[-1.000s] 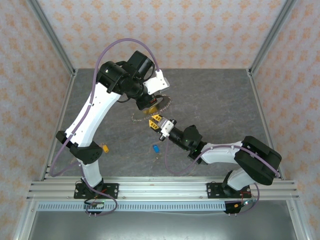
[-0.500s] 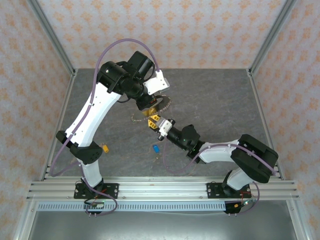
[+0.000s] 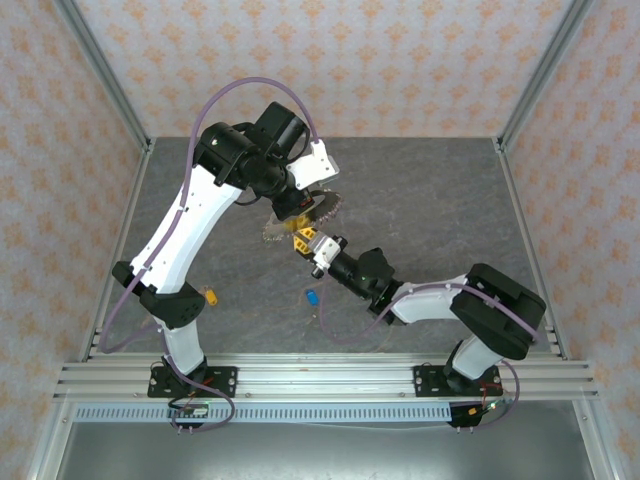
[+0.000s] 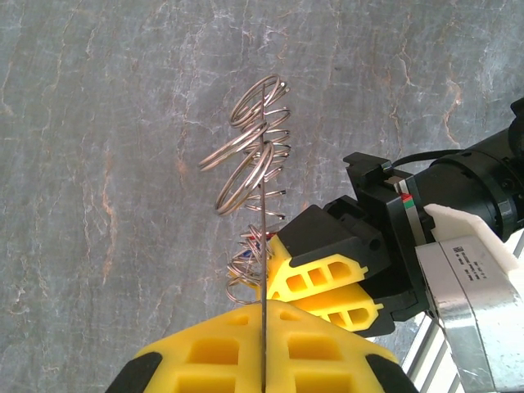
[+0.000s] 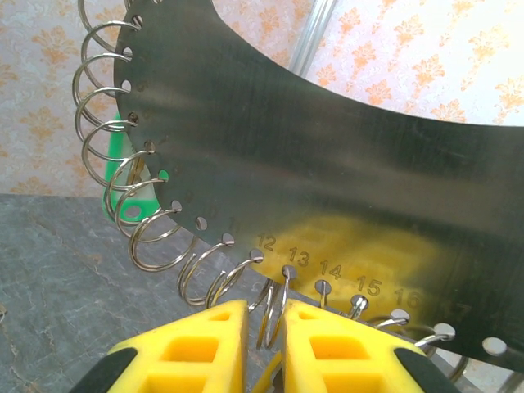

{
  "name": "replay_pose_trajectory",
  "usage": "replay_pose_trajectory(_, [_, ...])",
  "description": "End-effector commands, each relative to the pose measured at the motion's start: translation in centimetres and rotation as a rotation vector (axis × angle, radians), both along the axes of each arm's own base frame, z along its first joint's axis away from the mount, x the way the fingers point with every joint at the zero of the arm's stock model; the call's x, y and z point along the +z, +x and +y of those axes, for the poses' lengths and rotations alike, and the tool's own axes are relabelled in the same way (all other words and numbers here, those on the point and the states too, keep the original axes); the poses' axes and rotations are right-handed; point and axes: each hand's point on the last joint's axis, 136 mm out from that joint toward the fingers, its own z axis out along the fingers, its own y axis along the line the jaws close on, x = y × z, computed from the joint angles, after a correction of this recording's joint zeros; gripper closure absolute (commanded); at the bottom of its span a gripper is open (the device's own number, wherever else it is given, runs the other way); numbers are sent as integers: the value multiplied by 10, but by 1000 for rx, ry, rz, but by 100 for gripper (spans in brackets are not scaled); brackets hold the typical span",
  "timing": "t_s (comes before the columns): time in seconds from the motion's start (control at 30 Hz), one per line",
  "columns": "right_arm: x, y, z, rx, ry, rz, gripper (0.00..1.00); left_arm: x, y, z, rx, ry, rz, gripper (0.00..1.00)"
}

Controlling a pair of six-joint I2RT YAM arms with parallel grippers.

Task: Put the keys on the keyring

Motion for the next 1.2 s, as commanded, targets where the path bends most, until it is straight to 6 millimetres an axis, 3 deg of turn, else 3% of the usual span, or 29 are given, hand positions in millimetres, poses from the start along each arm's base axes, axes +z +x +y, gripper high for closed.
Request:
replay_pose_trajectory(0.0, [21,5,0,-25,66,-40,84,13,-13,3,2,-33,-6,100])
replay_pose_trajectory(0.17, [21,6,1,-29,74,-39,86,13,-13,3,5,-37,-8,100])
replay_pose_trajectory(0.43, [18,8,-1,-39,80,-19,100,14,-11,2,21,-49,-18,100])
replay_pose_trajectory(0.6, [13,4,-5,-29,86,25,100,8,9,8,139,-83,-34,100])
replay_pose_trajectory(0.8, [8,0,-9,2,81,80,100,5,33,12,269,-315,110,100])
replay_pose_trajectory(1.07, [1,4,-19,92,78,210,100,-23,50,27,375,-437,227,99])
replay_pose_trajectory(1.17, [-3,3,-17,128,57,249,100,-40,52,25,397,-465,273,93])
